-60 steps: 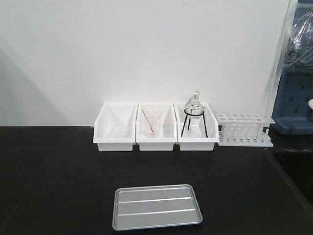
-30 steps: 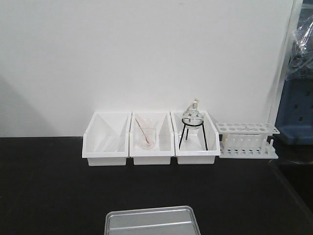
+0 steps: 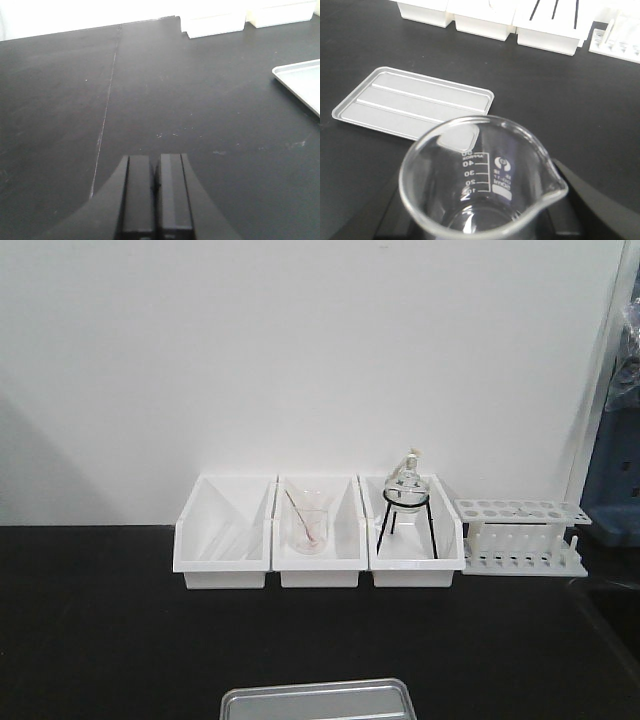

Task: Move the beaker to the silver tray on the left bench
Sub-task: 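Carry the beaker with the right gripper over the silver tray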

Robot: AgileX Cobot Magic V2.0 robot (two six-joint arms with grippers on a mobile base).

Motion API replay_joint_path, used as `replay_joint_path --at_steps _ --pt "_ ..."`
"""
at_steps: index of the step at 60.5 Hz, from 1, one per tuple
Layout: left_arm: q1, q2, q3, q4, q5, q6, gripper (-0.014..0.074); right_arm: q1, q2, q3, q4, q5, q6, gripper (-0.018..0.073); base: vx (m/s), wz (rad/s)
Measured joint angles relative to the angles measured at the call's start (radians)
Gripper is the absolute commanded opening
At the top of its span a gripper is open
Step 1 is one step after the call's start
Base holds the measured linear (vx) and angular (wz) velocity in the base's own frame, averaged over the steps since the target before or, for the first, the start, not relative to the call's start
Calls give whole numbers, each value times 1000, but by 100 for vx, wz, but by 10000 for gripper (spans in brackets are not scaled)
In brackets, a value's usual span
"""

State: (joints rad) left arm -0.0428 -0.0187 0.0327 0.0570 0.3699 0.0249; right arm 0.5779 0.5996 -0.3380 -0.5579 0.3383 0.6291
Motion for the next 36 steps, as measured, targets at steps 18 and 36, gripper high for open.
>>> replay_joint_path --at_steps 18,36 --pt "0 0 0 0 0 0 1 0 0 0 0 0 0 -11 0 0" --pt "0 0 0 0 0 0 1 0 0 0 0 0 0 -11 0 0"
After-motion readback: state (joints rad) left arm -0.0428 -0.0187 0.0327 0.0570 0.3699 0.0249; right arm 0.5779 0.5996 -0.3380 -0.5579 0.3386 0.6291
